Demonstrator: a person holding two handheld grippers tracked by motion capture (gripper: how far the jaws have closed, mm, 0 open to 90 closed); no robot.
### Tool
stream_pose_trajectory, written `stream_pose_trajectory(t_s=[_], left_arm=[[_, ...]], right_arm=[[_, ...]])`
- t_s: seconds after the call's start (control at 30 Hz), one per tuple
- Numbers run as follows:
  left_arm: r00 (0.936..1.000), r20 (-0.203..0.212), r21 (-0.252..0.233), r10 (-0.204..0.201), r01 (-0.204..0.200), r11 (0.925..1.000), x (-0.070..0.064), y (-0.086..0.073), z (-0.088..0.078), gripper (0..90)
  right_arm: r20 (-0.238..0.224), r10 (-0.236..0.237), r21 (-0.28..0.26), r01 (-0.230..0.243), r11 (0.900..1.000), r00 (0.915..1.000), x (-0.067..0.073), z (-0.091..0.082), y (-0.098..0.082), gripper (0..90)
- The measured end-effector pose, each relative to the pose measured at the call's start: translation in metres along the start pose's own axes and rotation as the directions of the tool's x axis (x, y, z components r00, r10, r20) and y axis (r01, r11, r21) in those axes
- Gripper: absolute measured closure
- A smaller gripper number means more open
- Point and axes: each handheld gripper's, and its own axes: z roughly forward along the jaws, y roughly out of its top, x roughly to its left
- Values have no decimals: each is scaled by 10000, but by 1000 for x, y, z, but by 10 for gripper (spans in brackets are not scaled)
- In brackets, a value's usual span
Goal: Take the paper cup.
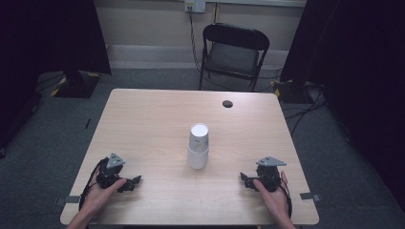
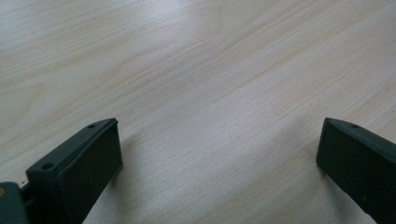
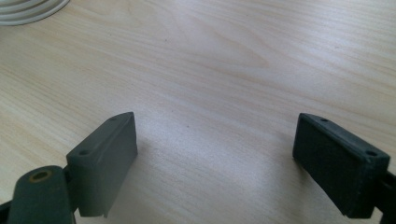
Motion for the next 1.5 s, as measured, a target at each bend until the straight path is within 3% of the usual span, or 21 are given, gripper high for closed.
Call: stream_pose_trajectory(t_s=[0.27, 0.37, 0.4, 0.6, 0.63, 0.7, 0.87, 0.9, 0.97, 1.07, 1.1, 1.17, 1.3, 1.33, 1.5], left_arm=[[10000, -3, 8, 3, -3, 10000, 0, 0, 0, 0], [10000, 0, -23, -44, 44, 10000, 0, 0, 1, 0], [9999, -6, -48, -101, 101, 9999, 0, 1, 1, 0], [9999, -42, -20, -114, 114, 9999, 1, 1, 2, 0], [9999, -61, -24, -121, 120, 9999, 1, 2, 2, 0], [9999, -61, -25, -122, 122, 9999, 1, 2, 2, 0], [9999, -61, -25, -124, 124, 9999, 1, 2, 2, 0], [9999, -60, -25, -123, 123, 9999, 1, 2, 2, 0], [9999, -63, -25, -122, 122, 9999, 1, 2, 2, 0], [9999, -61, -25, -123, 123, 9999, 1, 2, 2, 0], [9999, -60, -25, -123, 123, 9999, 1, 2, 2, 0], [9999, -60, -26, -122, 122, 9999, 1, 2, 2, 0], [9999, -60, -25, -120, 120, 9999, 1, 2, 2, 0], [9999, -62, -24, -121, 121, 9999, 1, 2, 2, 0], [9999, -60, -27, -123, 123, 9999, 1, 2, 2, 0]], right_arm=[[58, 77, -34, -77, 10000, 10000, 1, 0, 0, 136], [-192, 1, 112, 1, 9999, 9998, 5, -3, 0, 144], [-451, -122, -12, 122, 9999, 9989, 9, -6, 3, 148], [-697, -386, -564, 347, 9978, 9968, 19, -15, 14, 205], [-1019, -602, -678, 534, 9963, 9930, 22, -16, 18, 207], [-1242, -729, -846, 627, 9944, 9896, 26, -20, 23, 212], [-1570, -1030, -1518, 791, 9852, 9822, 35, -27, 33, 215], [-1849, -1195, -1657, 889, 9822, 9755, 37, -29, 38, 215], [-2041, -1286, -1679, 947, 9812, 9705, 39, -31, 43, 196], [-2087, -1303, -1717, 948, 9806, 9693, 41, -32, 48, 195], [-2225, -1442, -1828, 1041, 9776, 9642, 45, -34, 53, 192], [-2306, -1452, -1913, 1015, 9763, 9621, 47, -36, 55, 193], [-2670, -1748, -2285, 1140, 9668, 9477, 56, -38, 67, 194], [-2780, -1921, -2506, 1220, 9604, 9412, 61, -38, 74, 192], [-2976, -2082, -2712, 1266, 9542, 9317, 69, -35, 88, 162]])
